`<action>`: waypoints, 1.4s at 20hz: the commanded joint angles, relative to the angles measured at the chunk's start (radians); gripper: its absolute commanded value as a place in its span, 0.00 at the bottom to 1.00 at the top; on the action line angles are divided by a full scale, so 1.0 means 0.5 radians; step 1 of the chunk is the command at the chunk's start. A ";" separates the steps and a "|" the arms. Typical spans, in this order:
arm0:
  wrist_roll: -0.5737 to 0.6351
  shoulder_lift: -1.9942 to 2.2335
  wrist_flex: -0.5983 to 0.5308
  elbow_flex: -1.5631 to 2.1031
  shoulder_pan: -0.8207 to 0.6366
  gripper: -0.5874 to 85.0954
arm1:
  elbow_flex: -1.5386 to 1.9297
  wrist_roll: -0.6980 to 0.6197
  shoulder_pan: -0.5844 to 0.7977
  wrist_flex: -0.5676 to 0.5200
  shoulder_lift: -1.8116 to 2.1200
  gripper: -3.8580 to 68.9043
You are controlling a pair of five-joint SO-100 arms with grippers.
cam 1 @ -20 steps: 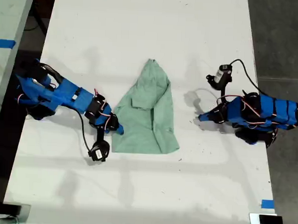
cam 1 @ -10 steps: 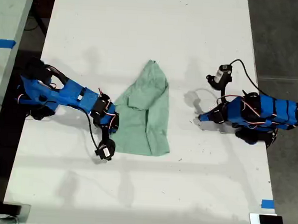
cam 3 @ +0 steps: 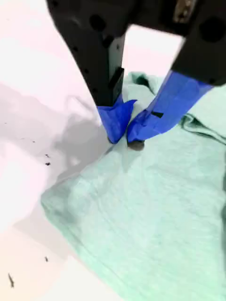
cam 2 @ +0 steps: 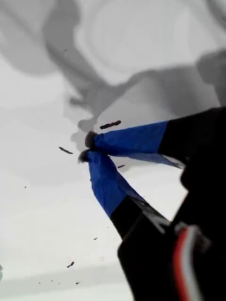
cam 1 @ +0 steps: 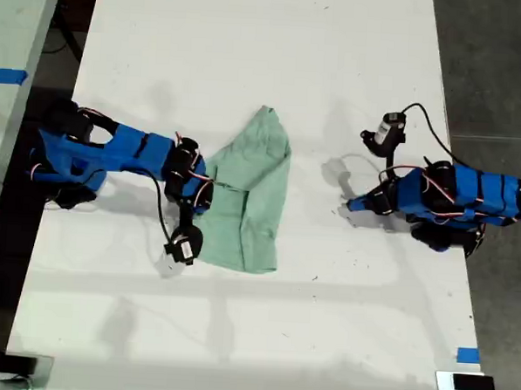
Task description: Fold t shirt
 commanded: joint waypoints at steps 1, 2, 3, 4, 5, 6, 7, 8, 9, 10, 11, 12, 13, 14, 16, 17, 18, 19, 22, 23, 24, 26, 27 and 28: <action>0.249 -0.129 0.003 -0.500 -0.061 0.00 | 0.117 -0.037 0.003 0.003 0.031 0.07; 0.337 -0.255 -0.009 -0.706 -0.074 0.00 | 0.117 -0.037 0.003 0.003 0.031 0.07; 0.442 -0.310 -0.138 -0.761 -0.089 0.00 | 0.117 -0.037 0.003 0.003 0.031 0.07; 0.543 -0.341 -0.295 -0.755 -0.092 0.02 | 0.117 -0.037 0.003 0.003 0.031 0.07; 0.629 -0.383 -0.445 -0.755 -0.089 0.07 | 0.114 -0.037 0.003 0.003 0.031 0.07; 0.712 -0.439 -0.580 -0.755 -0.080 0.13 | 0.114 -0.037 0.003 0.003 0.031 0.07; 0.782 -0.482 -0.669 -0.752 -0.077 0.23 | 0.114 -0.037 0.003 0.003 0.031 0.07; 0.788 -0.497 -0.663 -0.752 -0.083 0.25 | 0.114 -0.037 0.003 0.003 0.031 0.07; 0.776 -0.460 -0.595 -0.752 -0.101 0.25 | 0.114 -0.037 0.003 0.003 0.031 0.07; 0.727 -0.350 -0.494 -0.739 -0.123 0.25 | 0.114 -0.037 0.003 0.003 0.031 0.07; 0.684 -0.196 -0.399 -0.718 -0.141 0.25 | 0.114 -0.037 0.003 0.003 0.031 0.07; 0.666 -0.021 -0.298 -0.696 -0.169 0.20 | 0.114 -0.037 0.003 0.003 0.031 0.07; 0.647 0.172 -0.193 -0.635 -0.215 0.00 | 0.114 -0.037 0.003 0.003 0.031 0.07; 0.641 0.414 -0.144 -0.491 -0.261 0.00 | 0.114 -0.037 0.003 0.003 0.031 0.07; 0.626 0.982 -0.129 -0.009 -0.365 0.00 | 0.114 -0.037 0.003 0.003 0.031 0.07; 0.574 1.304 -0.135 0.316 -0.436 0.00 | 0.114 -0.037 0.003 0.003 0.031 0.07; 0.561 1.632 -0.178 0.681 -0.525 0.00 | 0.114 -0.037 0.003 0.003 0.031 0.07; 0.614 1.991 -0.310 1.120 -0.626 0.00 | 0.114 -0.037 0.003 0.003 0.031 0.07; 0.684 3.145 -0.942 2.580 -0.825 0.00 | 0.114 -0.037 0.003 0.003 0.031 0.07; 0.733 3.522 -1.031 2.948 -0.877 0.00 | 0.114 -0.037 0.003 0.003 0.031 0.07; 0.657 3.918 -1.077 3.252 -0.859 0.00 | 0.114 -0.037 0.003 0.003 0.031 0.07; 0.592 4.286 -1.101 3.654 -0.816 0.00 | 0.114 -0.034 0.003 0.003 0.031 0.07; 0.586 4.314 -1.218 3.823 -0.798 0.00 | 0.114 -0.037 0.003 0.003 0.031 0.07; 0.552 4.301 -1.301 3.890 -0.782 0.01 | 0.114 -0.034 0.003 0.003 0.031 0.07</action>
